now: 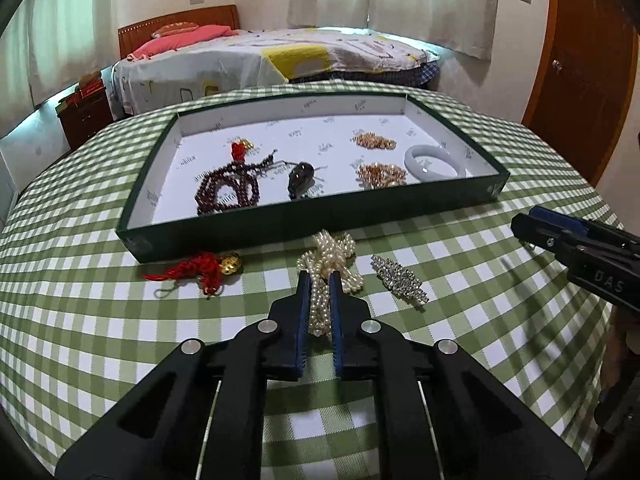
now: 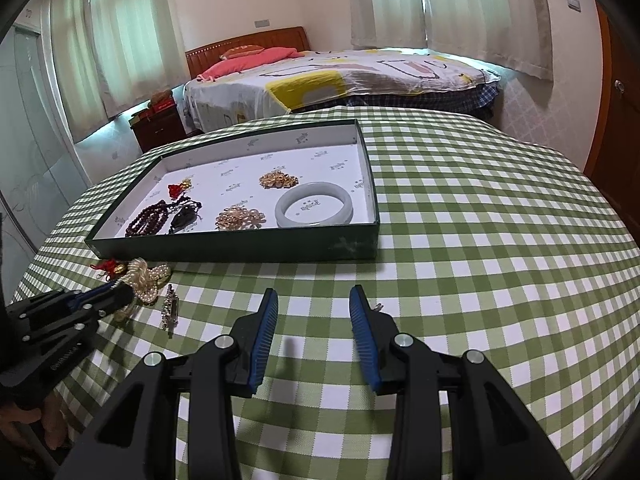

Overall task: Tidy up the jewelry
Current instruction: 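Grasp the white pearl strand with the left tool while the right tool grasps the pearl ring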

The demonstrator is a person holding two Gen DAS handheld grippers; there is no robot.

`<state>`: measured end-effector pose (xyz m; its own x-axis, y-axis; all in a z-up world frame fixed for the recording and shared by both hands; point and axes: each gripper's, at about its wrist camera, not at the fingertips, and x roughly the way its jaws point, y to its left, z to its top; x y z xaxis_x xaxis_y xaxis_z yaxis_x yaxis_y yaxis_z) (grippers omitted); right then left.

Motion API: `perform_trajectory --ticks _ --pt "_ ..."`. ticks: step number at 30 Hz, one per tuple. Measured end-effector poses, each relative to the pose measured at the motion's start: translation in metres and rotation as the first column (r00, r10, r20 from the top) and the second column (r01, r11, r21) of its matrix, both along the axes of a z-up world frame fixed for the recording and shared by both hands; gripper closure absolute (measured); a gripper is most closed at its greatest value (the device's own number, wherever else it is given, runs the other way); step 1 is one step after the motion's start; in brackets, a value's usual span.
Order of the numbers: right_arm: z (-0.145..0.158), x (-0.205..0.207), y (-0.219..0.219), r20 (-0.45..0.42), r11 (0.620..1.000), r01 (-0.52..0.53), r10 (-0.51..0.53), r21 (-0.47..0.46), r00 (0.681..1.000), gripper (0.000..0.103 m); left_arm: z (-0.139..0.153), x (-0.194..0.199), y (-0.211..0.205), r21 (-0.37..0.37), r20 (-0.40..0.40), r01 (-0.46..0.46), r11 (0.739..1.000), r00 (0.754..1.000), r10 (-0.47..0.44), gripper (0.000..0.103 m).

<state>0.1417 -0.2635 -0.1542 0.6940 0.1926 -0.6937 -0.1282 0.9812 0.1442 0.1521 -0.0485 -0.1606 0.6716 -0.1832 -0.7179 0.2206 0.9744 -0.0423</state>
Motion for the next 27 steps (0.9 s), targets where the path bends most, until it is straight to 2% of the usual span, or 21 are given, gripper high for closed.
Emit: perform_trajectory --ticks 9,16,27 --pt "0.002 0.002 -0.008 0.004 1.0 0.025 -0.025 -0.006 1.0 0.065 0.019 -0.011 0.019 -0.021 0.049 -0.046 0.999 0.998 0.047 0.093" --pt "0.003 0.003 -0.013 0.003 0.999 0.045 -0.045 -0.013 0.999 0.065 0.024 -0.016 0.035 -0.035 0.056 -0.088 0.996 0.994 0.089 0.093" --pt "-0.014 0.01 -0.016 -0.058 0.998 0.056 -0.058 -0.039 0.997 0.065 0.029 -0.02 0.039 -0.043 0.07 -0.091 0.995 0.993 0.093 0.093"
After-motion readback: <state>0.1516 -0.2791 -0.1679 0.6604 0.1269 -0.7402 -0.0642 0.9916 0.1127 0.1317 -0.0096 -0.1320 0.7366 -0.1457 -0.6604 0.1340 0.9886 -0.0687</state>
